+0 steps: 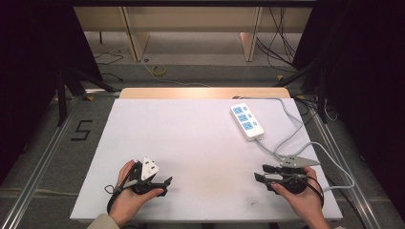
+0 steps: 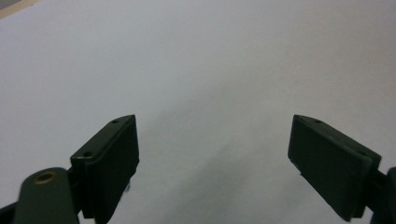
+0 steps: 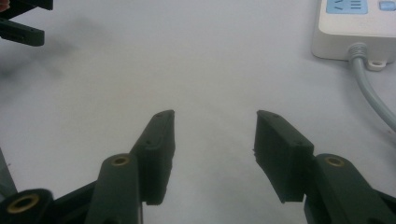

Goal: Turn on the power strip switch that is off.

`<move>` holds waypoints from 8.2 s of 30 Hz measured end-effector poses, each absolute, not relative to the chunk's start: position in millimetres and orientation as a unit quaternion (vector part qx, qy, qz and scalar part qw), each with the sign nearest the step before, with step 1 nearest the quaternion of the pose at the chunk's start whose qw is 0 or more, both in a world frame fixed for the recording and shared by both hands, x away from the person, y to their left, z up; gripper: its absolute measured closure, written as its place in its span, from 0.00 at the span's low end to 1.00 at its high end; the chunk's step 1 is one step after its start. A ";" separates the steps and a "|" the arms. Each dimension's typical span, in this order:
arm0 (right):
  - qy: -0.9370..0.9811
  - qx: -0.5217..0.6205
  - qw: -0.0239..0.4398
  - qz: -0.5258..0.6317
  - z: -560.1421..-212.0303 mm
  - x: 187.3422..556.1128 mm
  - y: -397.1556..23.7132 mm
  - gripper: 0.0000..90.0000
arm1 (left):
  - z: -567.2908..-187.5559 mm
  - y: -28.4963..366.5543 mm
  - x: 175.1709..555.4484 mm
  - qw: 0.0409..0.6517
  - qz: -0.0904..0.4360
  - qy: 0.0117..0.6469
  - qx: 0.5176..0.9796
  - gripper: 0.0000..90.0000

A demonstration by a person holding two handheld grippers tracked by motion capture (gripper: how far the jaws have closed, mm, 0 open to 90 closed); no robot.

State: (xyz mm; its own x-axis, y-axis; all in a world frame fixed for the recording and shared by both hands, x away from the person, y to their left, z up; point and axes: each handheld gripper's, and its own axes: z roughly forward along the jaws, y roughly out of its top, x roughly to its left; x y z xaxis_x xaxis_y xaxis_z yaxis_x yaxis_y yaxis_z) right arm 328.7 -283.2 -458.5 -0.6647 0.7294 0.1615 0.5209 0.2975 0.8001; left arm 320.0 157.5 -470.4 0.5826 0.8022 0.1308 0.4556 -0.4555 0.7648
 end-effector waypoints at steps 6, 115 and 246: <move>0.802 0.393 0.122 0.432 -457.0 327.8 -282.2 0.56 | -469.0 157.0 318.7 0.352 0.252 0.380 0.817 0.18; 0.849 0.457 0.139 0.226 -391.7 450.7 -269.3 1.00 | -468.4 156.7 320.1 0.351 0.269 0.386 0.809 0.20; 0.836 0.494 0.141 0.193 -387.2 571.7 -238.7 1.00 | -469.6 158.0 318.0 0.350 0.270 0.385 0.810 0.20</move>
